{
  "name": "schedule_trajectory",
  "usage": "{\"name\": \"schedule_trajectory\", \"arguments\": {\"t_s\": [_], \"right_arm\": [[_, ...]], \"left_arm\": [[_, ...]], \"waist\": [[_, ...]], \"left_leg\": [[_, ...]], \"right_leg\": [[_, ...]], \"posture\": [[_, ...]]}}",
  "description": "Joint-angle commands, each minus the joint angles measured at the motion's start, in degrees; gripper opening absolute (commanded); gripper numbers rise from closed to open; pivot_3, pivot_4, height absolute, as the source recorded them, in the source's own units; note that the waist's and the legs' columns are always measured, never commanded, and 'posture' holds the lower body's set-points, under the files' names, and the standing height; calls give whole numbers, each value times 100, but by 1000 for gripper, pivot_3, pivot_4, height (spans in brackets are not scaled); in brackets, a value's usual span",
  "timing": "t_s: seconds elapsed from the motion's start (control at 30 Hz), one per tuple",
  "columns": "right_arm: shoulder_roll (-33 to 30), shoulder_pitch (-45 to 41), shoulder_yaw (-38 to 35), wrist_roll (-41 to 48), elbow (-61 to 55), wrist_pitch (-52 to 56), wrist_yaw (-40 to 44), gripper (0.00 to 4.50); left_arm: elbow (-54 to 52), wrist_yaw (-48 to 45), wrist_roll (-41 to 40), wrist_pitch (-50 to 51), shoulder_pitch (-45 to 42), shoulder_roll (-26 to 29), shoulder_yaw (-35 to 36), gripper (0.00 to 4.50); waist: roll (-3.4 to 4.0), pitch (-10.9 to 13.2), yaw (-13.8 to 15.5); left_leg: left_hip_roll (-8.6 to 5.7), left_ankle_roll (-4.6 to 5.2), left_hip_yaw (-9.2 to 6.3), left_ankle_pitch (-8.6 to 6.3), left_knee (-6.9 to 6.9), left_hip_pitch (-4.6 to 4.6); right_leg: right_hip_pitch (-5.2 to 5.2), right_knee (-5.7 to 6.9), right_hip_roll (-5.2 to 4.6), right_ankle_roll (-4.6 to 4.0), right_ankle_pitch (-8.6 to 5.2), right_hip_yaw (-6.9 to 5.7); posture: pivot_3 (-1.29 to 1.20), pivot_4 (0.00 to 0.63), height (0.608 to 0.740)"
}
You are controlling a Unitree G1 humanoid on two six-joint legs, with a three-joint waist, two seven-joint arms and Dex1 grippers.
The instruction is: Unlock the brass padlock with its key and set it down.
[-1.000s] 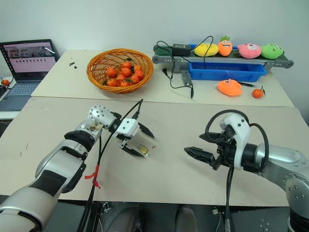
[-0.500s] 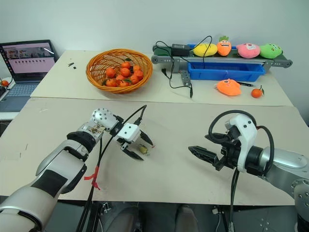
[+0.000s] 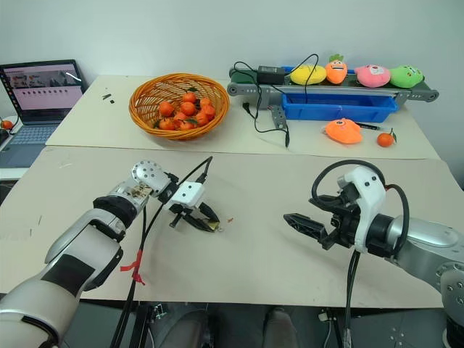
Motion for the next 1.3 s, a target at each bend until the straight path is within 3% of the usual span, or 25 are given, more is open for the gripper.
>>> {"name": "schedule_trajectory", "arguments": {"t_s": [0.03,0.2,0.53,0.73,0.9,1.1,1.27,1.3], "right_arm": [[-117,-183,65,59,39,-208,63,4500],[-196,-461,444,-312,226,-498,262,4500],[-370,-869,1928,-2362,62,-2325,933,4500],[-675,-1078,2960,-4019,136,-3639,1366,4500],[-801,-354,3274,-5305,560,-5050,1482,4500],[-510,-99,3228,-6077,709,-5906,1288,4500],[-154,-127,3255,-6315,564,-5986,1264,4500],[-103,-145,3258,-6313,525,-5959,1309,4243]], "left_arm": [[-476,-17,-448,604,-121,-66,554,827],[-1241,-7,-486,1202,19,-136,1213,827],[-3865,403,-529,2958,982,-20,1745,827],[-4058,368,-481,3236,900,-48,1833,827],[-3961,324,-449,3288,811,-108,1895,827],[-4039,262,-431,3301,920,-162,1871,827],[-4066,229,-425,3338,928,-237,1861,827],[-4067,217,-425,3328,928,-250,1857,827]], "waist": [[0,0,1],[0,0,-1],[3,-1,-42],[3,-1,-28],[3,-1,-1],[3,-1,-30],[3,-1,-25],[3,-1,-21]], "left_leg": [[0,0,-1,0,1,-4],[-2,7,-3,-4,18,-17],[-2,0,-2,0,22,-16],[-5,-2,-2,1,23,-13],[-9,-35,18,20,23,-17],[-7,-37,28,22,24,-13],[-7,-37,20,22,24,-13],[-7,-37,20,22,24,-13]], "right_leg": [[-3,0,0,0,0,0],[-8,0,0,1,0,-2],[-9,3,3,4,0,1],[-6,4,3,4,0,0],[-2,-3,2,7,-3,-5],[-2,2,2,7,-3,-2],[-2,1,3,7,-3,-2],[-3,0,3,7,-3,-2]], "posture": [[0,150,740],[0,150,740],[0,150,740],[0,150,740],[0,150,740],[0,150,740],[0,150,740],[0,150,740]]}}
